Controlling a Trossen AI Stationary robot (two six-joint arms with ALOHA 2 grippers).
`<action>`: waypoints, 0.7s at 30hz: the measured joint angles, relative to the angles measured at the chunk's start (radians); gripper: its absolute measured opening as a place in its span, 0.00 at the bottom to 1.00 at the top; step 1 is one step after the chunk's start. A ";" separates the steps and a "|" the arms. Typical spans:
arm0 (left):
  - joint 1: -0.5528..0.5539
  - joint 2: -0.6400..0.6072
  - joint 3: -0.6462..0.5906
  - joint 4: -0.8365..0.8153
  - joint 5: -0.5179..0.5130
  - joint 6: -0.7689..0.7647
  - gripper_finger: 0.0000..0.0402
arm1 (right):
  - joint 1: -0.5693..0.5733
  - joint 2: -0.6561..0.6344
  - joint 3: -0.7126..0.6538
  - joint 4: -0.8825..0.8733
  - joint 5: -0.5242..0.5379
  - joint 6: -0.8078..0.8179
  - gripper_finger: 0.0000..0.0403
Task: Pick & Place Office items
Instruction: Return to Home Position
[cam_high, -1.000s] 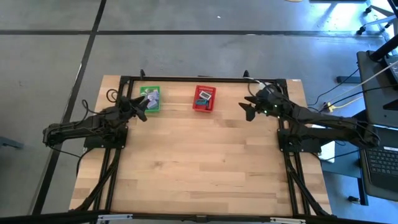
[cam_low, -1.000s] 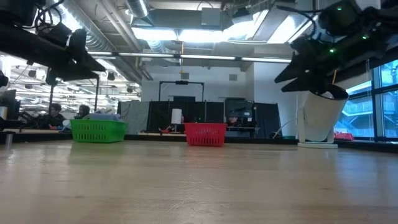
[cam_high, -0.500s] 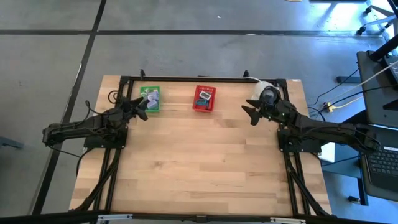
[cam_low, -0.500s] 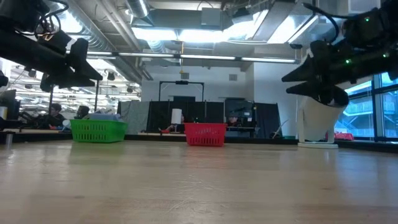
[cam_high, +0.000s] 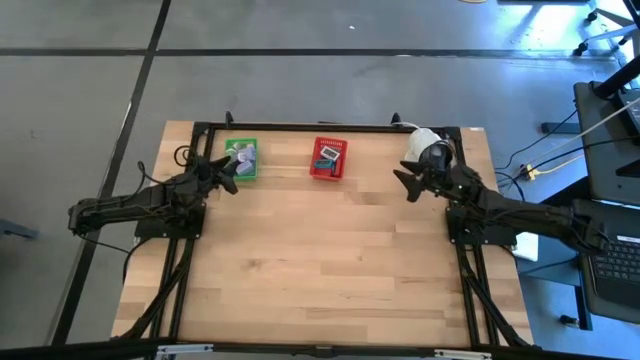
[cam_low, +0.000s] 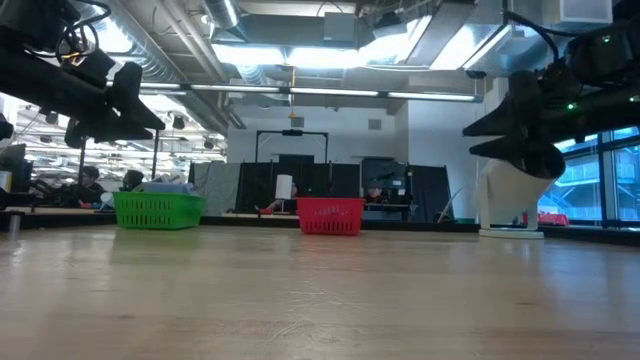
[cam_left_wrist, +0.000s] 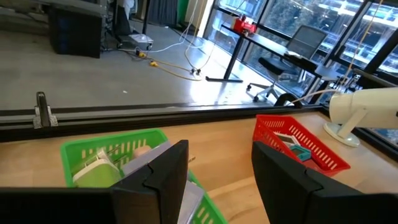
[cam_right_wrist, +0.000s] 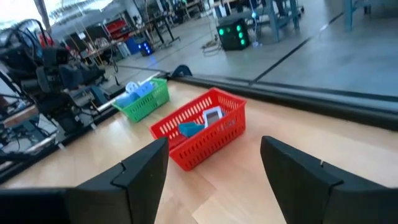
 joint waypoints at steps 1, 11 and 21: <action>0.000 0.000 0.000 0.000 0.000 0.000 0.43 | -0.003 -0.012 0.000 -0.001 0.000 -0.001 0.64; 0.000 0.000 0.000 -0.007 0.002 0.001 0.43 | -0.042 -0.105 0.000 -0.001 -0.007 -0.033 0.64; 0.000 0.000 0.001 -0.010 0.028 0.075 0.43 | -0.103 -0.173 0.000 -0.037 -0.070 -0.032 0.64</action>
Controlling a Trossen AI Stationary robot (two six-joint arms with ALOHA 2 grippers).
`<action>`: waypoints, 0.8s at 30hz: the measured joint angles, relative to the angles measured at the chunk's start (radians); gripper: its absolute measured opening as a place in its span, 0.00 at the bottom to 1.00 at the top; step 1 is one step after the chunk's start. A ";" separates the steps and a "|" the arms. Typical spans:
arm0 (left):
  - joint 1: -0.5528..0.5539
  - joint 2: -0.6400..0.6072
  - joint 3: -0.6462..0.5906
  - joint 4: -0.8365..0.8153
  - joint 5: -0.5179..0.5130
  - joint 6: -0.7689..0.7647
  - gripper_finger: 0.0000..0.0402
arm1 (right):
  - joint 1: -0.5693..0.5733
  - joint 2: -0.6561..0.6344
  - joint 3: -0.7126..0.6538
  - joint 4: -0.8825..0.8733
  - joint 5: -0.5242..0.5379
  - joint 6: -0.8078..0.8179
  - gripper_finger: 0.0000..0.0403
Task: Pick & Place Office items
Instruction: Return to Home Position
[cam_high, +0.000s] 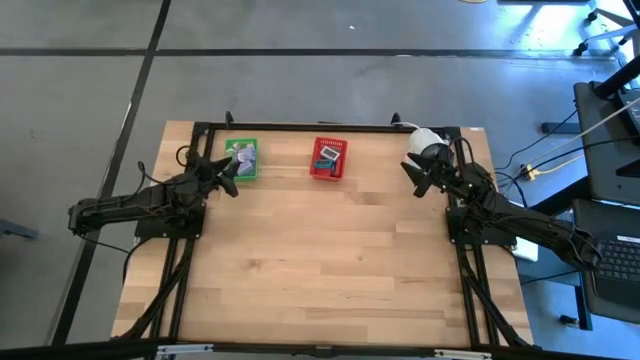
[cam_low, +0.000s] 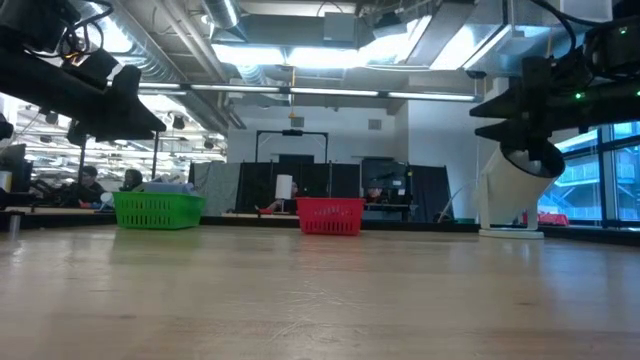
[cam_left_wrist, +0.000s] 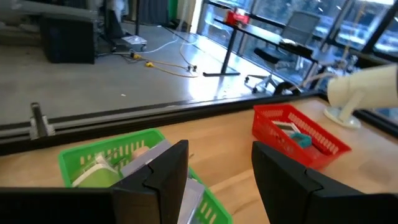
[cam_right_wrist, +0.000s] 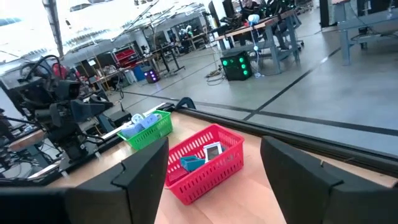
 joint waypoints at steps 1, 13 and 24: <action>0.000 0.000 0.000 0.000 0.011 0.014 0.43 | -0.004 -0.002 0.000 0.000 -0.010 0.000 0.64; 0.000 0.000 0.000 0.000 0.027 0.057 0.43 | -0.009 -0.003 0.000 -0.001 -0.033 0.006 0.64; 0.000 0.000 0.000 0.000 0.026 0.057 0.43 | -0.009 -0.003 0.000 -0.001 -0.028 0.006 0.64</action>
